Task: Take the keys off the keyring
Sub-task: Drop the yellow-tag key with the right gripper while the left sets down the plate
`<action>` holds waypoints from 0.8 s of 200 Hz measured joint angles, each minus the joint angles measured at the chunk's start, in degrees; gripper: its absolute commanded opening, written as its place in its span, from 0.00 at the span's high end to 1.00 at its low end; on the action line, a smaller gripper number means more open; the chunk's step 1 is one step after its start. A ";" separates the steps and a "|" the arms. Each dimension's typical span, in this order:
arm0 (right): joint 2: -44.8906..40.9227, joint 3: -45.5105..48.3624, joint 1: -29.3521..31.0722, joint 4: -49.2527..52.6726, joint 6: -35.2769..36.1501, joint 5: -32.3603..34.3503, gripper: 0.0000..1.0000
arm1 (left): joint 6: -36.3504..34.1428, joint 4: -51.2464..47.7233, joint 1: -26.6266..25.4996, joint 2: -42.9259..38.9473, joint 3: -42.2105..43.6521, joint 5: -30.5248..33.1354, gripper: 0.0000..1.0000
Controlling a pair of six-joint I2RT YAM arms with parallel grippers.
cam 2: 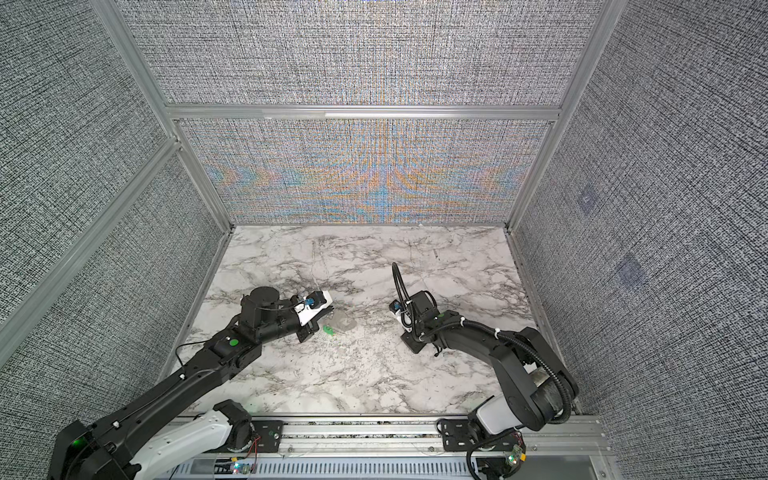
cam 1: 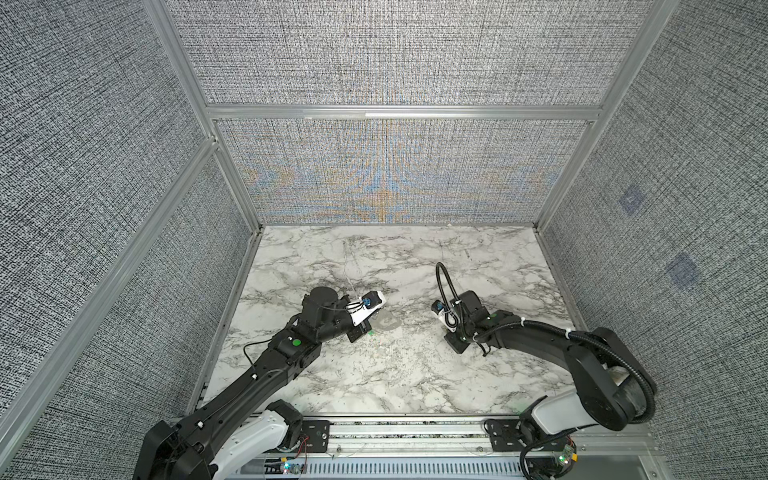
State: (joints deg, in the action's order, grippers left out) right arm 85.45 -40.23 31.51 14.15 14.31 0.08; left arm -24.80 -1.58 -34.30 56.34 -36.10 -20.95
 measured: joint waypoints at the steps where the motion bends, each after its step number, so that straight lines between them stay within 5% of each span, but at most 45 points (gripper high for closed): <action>1: 0.00 0.00 -0.02 -0.02 0.00 0.00 0.90 | 0.00 0.02 0.00 0.13 0.02 0.00 1.00; 83: -3.04 1.66 -5.66 -0.63 -0.57 2.54 0.48 | 1.05 5.84 0.04 11.82 -1.16 -2.51 1.00; 160: -17.68 4.94 -9.46 -2.93 -3.45 5.60 0.35 | 0.55 9.44 0.04 33.40 -13.79 -5.57 1.00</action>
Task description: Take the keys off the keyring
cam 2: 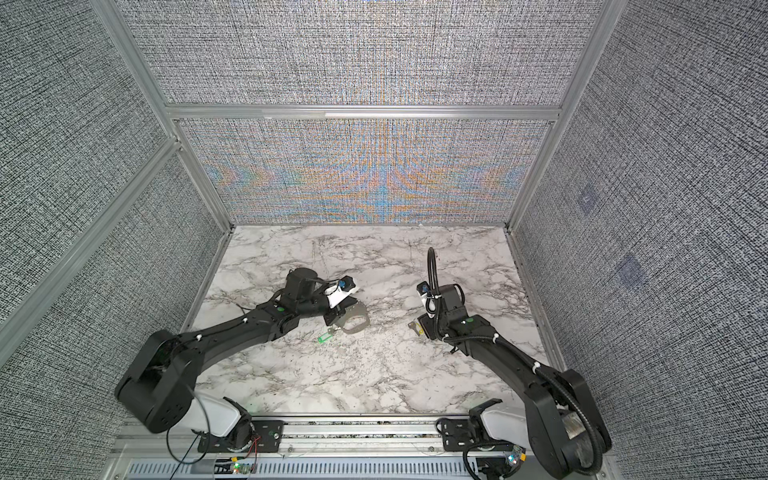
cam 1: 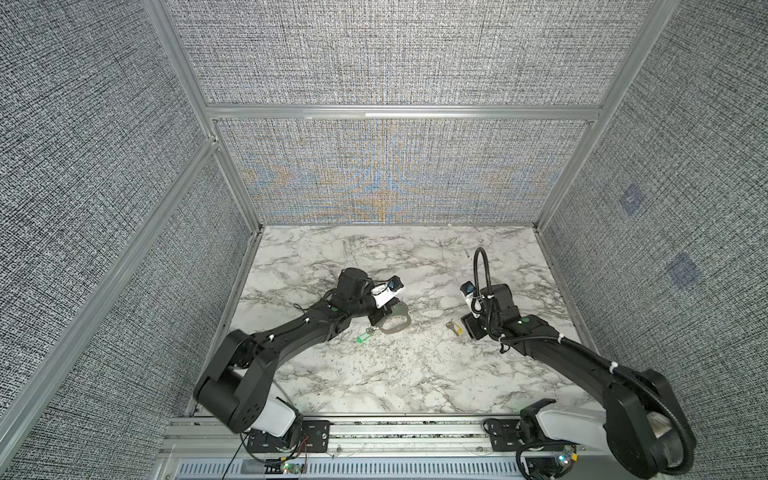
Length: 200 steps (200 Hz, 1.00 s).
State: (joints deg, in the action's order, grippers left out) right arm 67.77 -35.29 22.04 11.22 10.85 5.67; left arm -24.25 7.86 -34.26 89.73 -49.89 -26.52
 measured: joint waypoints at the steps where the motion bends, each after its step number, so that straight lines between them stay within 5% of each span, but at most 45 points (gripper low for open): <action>1: -0.17 0.09 -0.02 -0.09 -0.02 0.00 0.35 | -0.02 -0.11 0.00 0.28 -0.28 -0.04 1.00; 45: -5.86 0.81 -1.68 -2.21 -0.72 3.37 0.35 | -2.93 -6.32 0.00 15.30 -14.21 -4.09 1.00; 108: -2.93 -3.54 -3.61 0.55 -3.48 6.05 0.35 | -3.74 -10.45 0.00 27.23 -24.28 -9.53 1.00; 116: -2.78 -4.13 -3.61 0.92 -3.72 6.01 0.35 | -3.50 -10.78 0.00 28.04 -24.92 -9.86 0.86; 151: -3.19 -6.69 -3.61 3.58 -4.92 5.77 0.35 | -2.08 -10.84 -0.09 28.35 -26.10 -11.17 0.54; 200: -5.77 -9.46 -2.38 8.35 -9.42 1.92 0.38 | 1.11 -6.75 -0.02 17.59 -20.06 -9.75 0.39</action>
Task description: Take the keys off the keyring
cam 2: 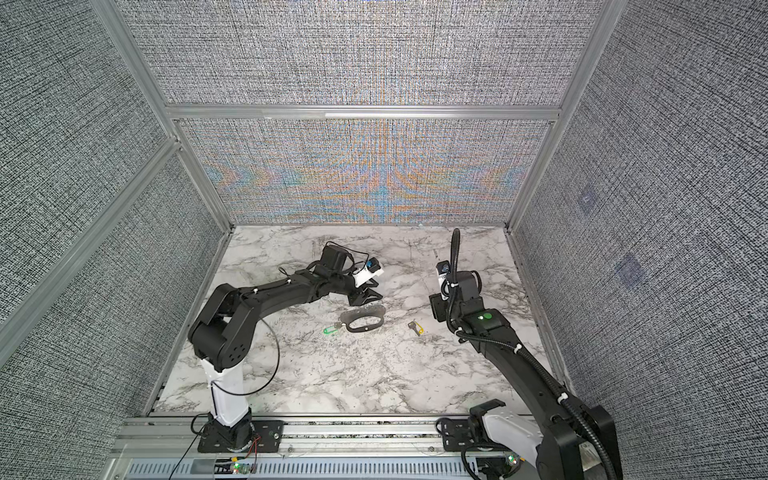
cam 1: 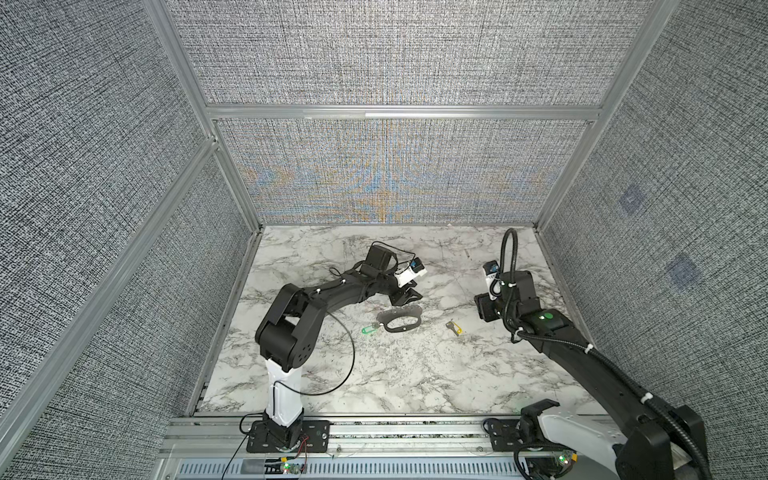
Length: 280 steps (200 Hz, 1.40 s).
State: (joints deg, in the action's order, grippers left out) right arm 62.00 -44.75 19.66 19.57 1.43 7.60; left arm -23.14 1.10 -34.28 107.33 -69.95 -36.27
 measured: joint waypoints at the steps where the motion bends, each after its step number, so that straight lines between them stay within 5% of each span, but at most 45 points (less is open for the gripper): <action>1: -0.02 -0.02 0.07 0.04 -0.11 -0.11 0.38 | 0.11 0.11 0.00 -0.24 0.17 0.09 0.39; 11: -0.07 -0.50 1.38 0.46 -1.68 -0.92 0.39 | 1.60 1.97 0.07 -4.24 3.52 1.38 0.33; 15: 0.04 -0.66 2.05 0.57 -2.40 -1.16 0.40 | 2.19 2.34 0.11 -5.53 4.63 1.95 0.25; 19: 0.28 -0.76 2.82 0.59 -3.15 -1.42 0.40 | 2.97 3.04 0.17 -7.08 5.95 2.64 0.04; 23: 0.68 -0.92 3.54 0.66 -3.87 -1.75 0.40 | 3.98 3.63 0.24 -8.59 7.32 3.63 0.01; 78: 20.17 -11.93 15.34 2.10 -9.64 -1.53 0.35 | 17.70 9.97 1.44 -28.02 24.94 21.77 0.01; 124: 39.87 -25.77 18.27 6.32 -10.08 0.50 0.23 | 28.41 14.23 4.09 -39.65 35.65 36.85 0.00; 173: 45.42 -28.81 18.95 9.27 -10.45 0.76 0.22 | 35.32 11.04 5.86 -41.18 36.41 37.55 0.01; 280: 47.82 -26.88 20.11 10.08 -10.38 5.60 0.21 | 38.80 -1.44 6.03 -35.06 32.35 35.93 0.02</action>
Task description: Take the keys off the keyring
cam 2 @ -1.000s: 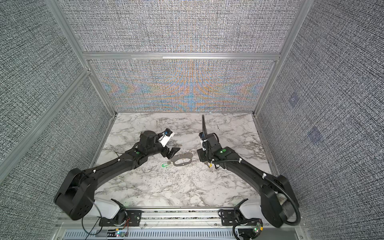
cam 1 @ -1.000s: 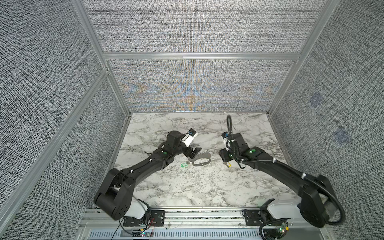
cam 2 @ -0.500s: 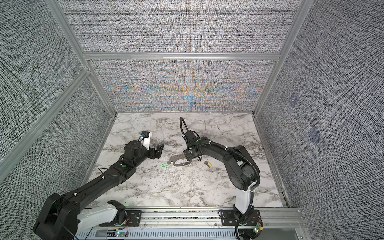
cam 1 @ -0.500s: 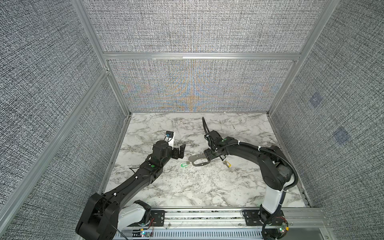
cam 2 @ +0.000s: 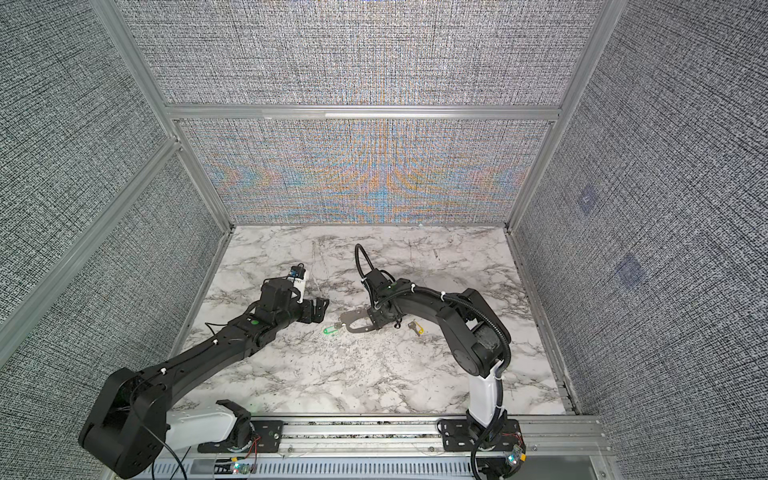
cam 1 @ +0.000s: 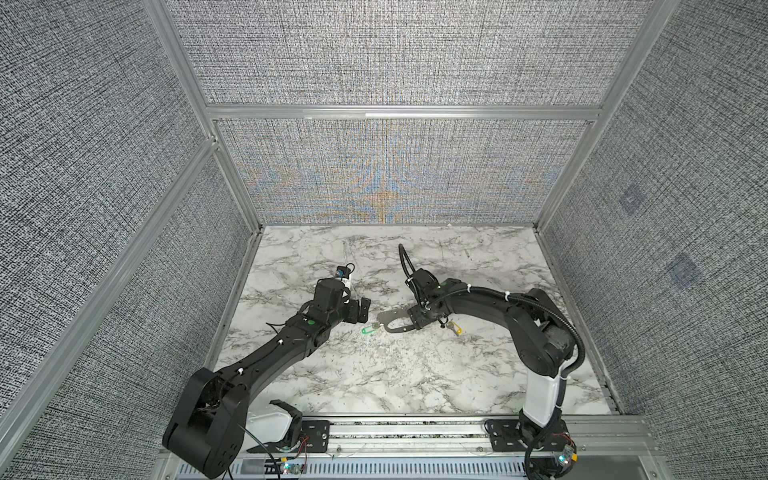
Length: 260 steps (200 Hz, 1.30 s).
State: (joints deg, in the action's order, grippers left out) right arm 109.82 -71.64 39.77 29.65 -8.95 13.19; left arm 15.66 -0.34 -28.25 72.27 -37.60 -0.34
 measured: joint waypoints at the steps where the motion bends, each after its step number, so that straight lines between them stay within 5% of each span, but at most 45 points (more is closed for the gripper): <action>1: -0.04 0.07 -0.02 0.00 0.00 0.11 0.21 | 0.04 -0.13 0.00 0.04 -0.04 -0.07 0.02; 94: 2.64 -4.20 -5.64 0.11 12.96 4.31 0.22 | 0.35 -4.68 0.24 1.20 -0.50 -1.77 0.08; 136: -0.17 -4.96 -5.62 0.68 16.37 1.49 0.29 | -1.86 -4.76 0.26 2.36 -0.59 -2.86 0.19; 203: -8.70 -2.43 -0.55 -0.35 16.37 -9.11 0.47 | -5.73 -7.39 0.33 8.79 -5.46 -7.34 0.23; 260: -2.86 -0.90 4.17 -0.24 12.85 -6.73 0.49 | -7.78 -12.04 0.61 18.38 -13.84 -10.40 0.30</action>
State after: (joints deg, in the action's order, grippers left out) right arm 106.96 -72.53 43.94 29.41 3.90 6.46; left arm 7.88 -12.38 -27.64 90.65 -51.44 -10.74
